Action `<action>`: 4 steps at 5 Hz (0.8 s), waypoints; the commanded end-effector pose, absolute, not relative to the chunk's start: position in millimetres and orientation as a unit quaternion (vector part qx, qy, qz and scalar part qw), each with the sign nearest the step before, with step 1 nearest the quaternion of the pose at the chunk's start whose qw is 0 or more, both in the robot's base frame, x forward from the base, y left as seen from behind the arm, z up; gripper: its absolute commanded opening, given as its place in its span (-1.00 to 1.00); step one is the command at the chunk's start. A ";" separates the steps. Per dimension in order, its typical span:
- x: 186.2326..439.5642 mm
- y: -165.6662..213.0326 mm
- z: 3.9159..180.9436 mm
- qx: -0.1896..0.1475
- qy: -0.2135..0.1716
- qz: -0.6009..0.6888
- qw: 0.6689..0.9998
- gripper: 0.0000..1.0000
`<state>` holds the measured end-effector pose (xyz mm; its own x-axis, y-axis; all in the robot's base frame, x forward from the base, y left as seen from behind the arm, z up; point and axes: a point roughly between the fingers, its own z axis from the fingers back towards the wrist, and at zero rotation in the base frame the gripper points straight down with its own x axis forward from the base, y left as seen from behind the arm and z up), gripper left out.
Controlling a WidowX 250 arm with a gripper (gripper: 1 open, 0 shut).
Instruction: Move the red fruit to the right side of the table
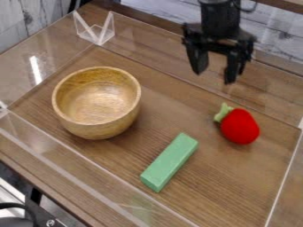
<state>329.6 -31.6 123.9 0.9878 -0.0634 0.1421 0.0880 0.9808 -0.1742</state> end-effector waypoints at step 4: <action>336.2 11.4 144.8 -0.043 -0.140 -0.050 0.988 1.00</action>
